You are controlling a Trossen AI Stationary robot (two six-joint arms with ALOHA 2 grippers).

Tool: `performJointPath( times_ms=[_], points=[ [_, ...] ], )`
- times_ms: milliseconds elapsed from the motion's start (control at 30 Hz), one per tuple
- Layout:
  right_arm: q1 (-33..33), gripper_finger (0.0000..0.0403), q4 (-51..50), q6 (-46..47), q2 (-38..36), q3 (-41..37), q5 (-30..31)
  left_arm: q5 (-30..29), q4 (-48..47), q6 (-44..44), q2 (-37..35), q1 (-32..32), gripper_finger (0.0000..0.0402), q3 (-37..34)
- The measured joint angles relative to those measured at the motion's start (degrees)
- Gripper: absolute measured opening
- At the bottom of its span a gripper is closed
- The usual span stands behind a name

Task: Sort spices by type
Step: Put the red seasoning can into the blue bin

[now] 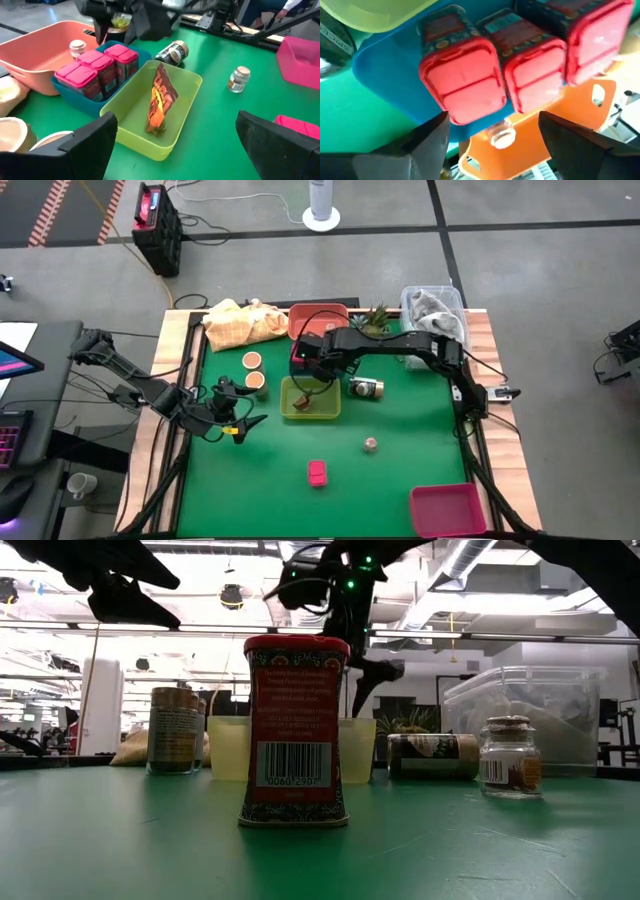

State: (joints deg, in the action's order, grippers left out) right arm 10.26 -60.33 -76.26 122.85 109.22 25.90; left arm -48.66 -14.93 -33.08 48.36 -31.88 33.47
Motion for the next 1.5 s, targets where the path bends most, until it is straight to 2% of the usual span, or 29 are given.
performJointPath(
  times_ms=[167,333,433,533,633,1000,1200,1500],
  points=[
    [-1.3,0.033,-5.7,5.3,0.0,3.2,1.8,0.0,-0.8,0.0,0.0,0.0,0.0389,0.0],
    [-2.6,0.0329,-12.1,16.2,0.0,7.1,0.7,0.0,-0.7,2.3,0.0,1.0,0.0389,0.0],
    [-3.3,0.0329,-16.3,24.8,0.0,8.9,-3.8,0.0,-0.7,3.4,0.0,2.0,0.0389,0.0],
    [-4.0,0.0329,-18.7,33.5,0.0,9.9,-10.7,0.3,-0.6,5.0,0.0,2.9,0.0389,0.5],
    [-5.5,0.0329,-19.4,37.8,0.0,10.0,-15.4,0.4,-0.6,7.4,0.0,3.5,0.0389,1.1],
    [-19.4,0.0317,-13.0,33.9,-1.4,10.1,-16.9,0.5,-0.7,15.9,-0.1,5.6,0.0389,3.3],
    [-27.4,0.0314,-8.7,28.2,-0.6,10.1,-17.2,0.7,-0.6,17.5,-0.1,6.2,0.0389,5.0],
    [-32.0,0.0314,-1.4,24.1,-0.6,5.4,-17.2,1.9,-0.6,16.5,0.0,6.2,0.0389,5.2]
  ],
)
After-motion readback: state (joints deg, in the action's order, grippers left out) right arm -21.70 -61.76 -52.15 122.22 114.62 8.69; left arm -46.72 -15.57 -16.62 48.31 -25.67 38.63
